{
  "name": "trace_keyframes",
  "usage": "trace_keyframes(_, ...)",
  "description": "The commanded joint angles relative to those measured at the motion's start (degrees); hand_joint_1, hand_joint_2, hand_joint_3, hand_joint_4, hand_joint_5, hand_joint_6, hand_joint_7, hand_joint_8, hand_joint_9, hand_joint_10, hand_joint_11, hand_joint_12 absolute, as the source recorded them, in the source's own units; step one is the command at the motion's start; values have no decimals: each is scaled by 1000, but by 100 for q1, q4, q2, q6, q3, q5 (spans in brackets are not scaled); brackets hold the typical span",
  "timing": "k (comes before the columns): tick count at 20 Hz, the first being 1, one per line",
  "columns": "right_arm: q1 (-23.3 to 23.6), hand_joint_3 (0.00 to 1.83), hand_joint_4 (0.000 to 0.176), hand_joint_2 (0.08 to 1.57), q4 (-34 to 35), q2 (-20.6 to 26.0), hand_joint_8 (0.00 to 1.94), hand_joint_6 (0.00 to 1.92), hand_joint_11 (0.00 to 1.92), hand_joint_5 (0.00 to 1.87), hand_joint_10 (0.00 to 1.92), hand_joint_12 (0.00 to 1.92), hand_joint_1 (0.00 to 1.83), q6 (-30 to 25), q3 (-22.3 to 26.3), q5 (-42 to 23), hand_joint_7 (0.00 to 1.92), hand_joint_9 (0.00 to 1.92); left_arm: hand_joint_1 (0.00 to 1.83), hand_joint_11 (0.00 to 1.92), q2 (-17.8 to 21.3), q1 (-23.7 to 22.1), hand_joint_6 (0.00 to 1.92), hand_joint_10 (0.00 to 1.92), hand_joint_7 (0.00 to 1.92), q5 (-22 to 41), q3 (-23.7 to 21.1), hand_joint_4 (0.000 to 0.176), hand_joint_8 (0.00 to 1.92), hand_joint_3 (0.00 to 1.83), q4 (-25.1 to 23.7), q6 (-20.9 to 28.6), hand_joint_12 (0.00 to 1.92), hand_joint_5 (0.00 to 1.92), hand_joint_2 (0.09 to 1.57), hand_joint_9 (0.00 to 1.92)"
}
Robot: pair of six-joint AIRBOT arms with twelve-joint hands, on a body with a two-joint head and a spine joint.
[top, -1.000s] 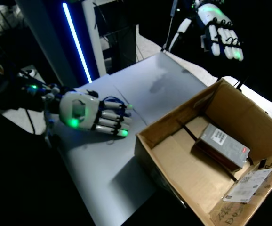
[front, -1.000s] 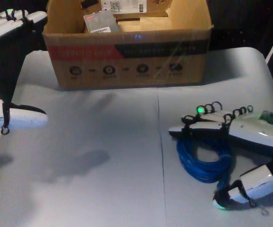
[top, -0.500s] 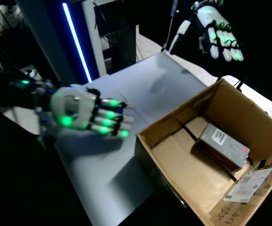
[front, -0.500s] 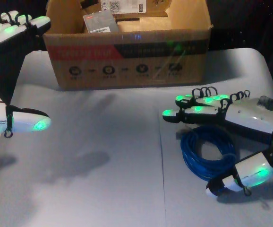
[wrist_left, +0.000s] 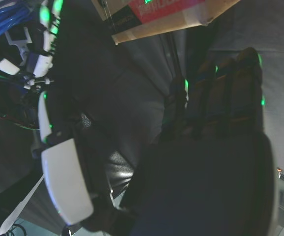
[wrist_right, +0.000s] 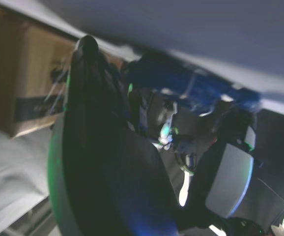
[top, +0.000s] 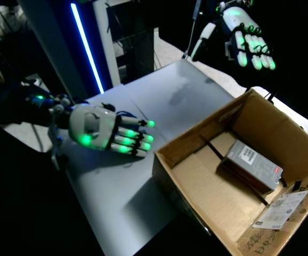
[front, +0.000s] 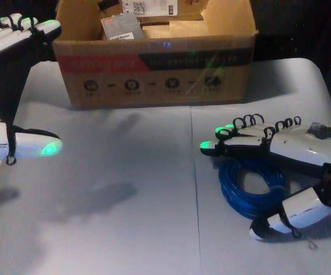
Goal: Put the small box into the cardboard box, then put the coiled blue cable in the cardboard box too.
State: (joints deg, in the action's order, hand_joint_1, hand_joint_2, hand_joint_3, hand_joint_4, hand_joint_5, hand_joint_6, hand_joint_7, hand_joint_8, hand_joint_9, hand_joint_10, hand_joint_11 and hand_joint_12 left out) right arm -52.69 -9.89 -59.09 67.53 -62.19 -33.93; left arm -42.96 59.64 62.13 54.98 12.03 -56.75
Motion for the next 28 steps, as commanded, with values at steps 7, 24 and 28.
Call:
trace_keyframes(7,52,2,176,819,-145,-105,2,0,0,211,3,256,969,-23,-72,-181,36,47,587,115,-1,-29,2,9,74,758,26,176,1,2,33,37,41,132,816,54)
trace_keyframes(24,59,0,0,1140,-222,-106,1899,1051,1265,926,1921,1919,1163,-23,-104,-67,549,980,628,137,-5,-29,2,5,120,772,26,176,3,2,7,83,33,154,823,103)
trace_keyframes(28,62,3,0,1169,-215,-95,1861,1154,1316,865,1921,1902,1152,-23,-105,-217,696,1048,620,144,-6,-27,4,4,131,765,27,168,4,3,7,83,31,163,831,116)
